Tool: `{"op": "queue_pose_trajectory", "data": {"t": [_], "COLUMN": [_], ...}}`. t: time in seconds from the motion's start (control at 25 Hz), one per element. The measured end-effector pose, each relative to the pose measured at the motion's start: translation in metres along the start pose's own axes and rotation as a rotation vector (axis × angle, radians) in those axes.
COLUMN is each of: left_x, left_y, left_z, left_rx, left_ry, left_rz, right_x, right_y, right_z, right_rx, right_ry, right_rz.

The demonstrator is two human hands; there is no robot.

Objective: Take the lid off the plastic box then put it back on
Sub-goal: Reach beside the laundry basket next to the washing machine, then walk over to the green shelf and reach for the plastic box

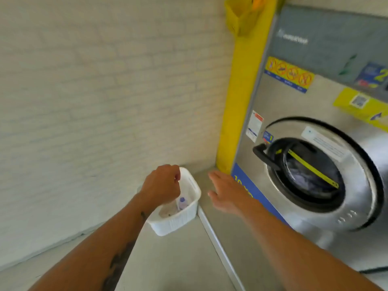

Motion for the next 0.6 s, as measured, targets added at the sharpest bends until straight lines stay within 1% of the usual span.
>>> {"op": "queue_pose_trajectory", "data": {"t": [0.16,0.32,0.44,0.6], "left_x": [0.041,0.109,0.172,0.269], "left_y": [-0.067,-0.117,-0.147,-0.18], "left_z": [0.059,0.131,0.192,0.294], "left_rx": [-0.063,-0.108,-0.143,-0.201], "left_ry": [-0.128,-0.293,-0.411,-0.557], "left_rz": [-0.021,-0.005,-0.007,-0.005], "right_x": [0.078,0.178,0.262,0.387], "right_y": [-0.015,-0.006,0.018,0.076], "right_z": [0.0,-0.001,0.008,0.032], "right_rx": [0.033,0.09,0.132,0.186], "right_ry": [-0.134,-0.304,-0.42,-0.552], "right_rz": [0.083,0.124,0.145,0.165]}}
Point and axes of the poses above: each hand's wrist, its own z-axis away from the middle knuckle, its own y-axis out of the palm, x = y × z, the point moved 3 cm from there along -z, towards the middle knuckle, and after that the axes turned 9 degrees about -z, right-handed, at the moved point
